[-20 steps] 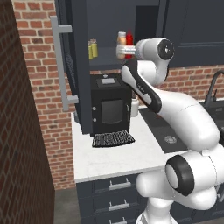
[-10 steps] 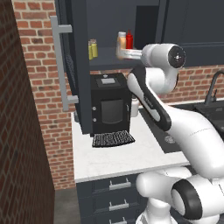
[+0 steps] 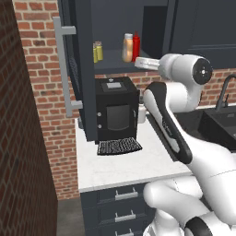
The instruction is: Put the shaker and condiment bottle from the counter next to their counterparts in the cabinet.
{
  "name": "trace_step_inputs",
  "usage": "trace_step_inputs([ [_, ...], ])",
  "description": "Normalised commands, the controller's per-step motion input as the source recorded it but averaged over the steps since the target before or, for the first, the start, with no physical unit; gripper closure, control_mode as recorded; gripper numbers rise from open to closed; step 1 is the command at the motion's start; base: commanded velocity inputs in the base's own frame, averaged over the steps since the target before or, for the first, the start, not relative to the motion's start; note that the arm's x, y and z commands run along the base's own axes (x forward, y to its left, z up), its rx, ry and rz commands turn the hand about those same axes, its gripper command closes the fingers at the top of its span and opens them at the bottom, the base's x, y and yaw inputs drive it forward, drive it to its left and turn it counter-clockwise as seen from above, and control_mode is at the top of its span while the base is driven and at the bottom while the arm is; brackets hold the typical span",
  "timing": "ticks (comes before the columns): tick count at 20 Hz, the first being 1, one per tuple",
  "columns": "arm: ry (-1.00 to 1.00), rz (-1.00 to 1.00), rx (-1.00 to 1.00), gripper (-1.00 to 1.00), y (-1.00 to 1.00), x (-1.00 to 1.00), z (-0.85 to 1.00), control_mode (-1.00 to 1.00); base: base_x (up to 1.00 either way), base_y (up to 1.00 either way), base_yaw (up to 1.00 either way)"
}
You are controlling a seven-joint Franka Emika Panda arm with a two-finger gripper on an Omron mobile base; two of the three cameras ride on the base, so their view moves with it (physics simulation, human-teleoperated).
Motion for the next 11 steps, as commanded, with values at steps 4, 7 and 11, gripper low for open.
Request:
trace_step_inputs([
  [4,0.0,-0.03,0.07,-1.0,-0.09,-0.68,0.01,-1.0,0.0,0.0,0.0],
  [7,0.0,-0.03,0.07,-1.0,-0.13,-0.75,0.02,-1.0,0.0,0.0,0.0],
  [11,0.0,-0.03,0.08,-1.0,-0.16,-0.78,0.08,-1.0,0.0,0.0,0.0],
])
